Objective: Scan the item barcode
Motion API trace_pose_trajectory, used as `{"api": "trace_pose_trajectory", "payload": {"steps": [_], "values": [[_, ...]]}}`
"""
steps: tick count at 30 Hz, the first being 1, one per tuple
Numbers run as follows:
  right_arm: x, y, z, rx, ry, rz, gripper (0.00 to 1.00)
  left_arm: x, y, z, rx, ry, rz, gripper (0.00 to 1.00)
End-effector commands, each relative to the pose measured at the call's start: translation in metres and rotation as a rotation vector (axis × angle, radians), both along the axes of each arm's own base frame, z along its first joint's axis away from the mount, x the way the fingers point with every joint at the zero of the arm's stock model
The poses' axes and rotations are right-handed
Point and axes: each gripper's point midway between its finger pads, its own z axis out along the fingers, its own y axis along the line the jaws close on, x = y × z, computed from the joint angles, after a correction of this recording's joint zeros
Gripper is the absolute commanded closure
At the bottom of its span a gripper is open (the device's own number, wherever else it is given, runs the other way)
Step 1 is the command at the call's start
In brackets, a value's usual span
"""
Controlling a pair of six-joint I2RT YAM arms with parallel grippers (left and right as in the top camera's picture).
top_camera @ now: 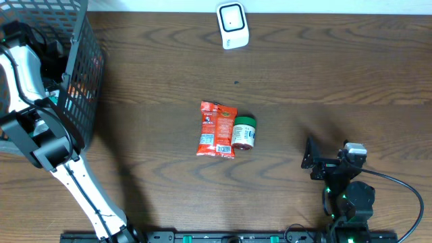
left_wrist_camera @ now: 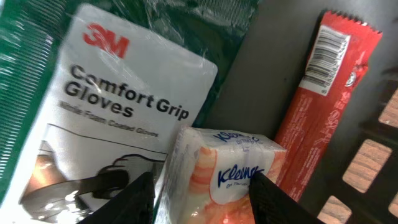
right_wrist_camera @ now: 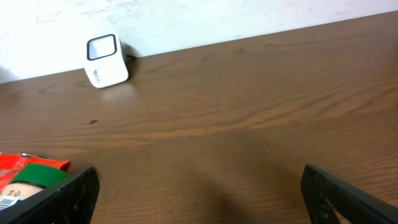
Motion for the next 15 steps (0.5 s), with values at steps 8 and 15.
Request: {"api": "trace_pose_trajectory", "payload": {"steps": [8,15], "values": [[0.000,0.000,0.001,0.016,-0.005,-0.001,0.01,-0.005,-0.006,-0.019,-0.023,0.037,-0.006,0.93],[0.000,0.000,0.001,0.015,-0.006,0.000,0.01,0.004,0.003,0.059,0.050,-0.105,0.067,0.93]]}}
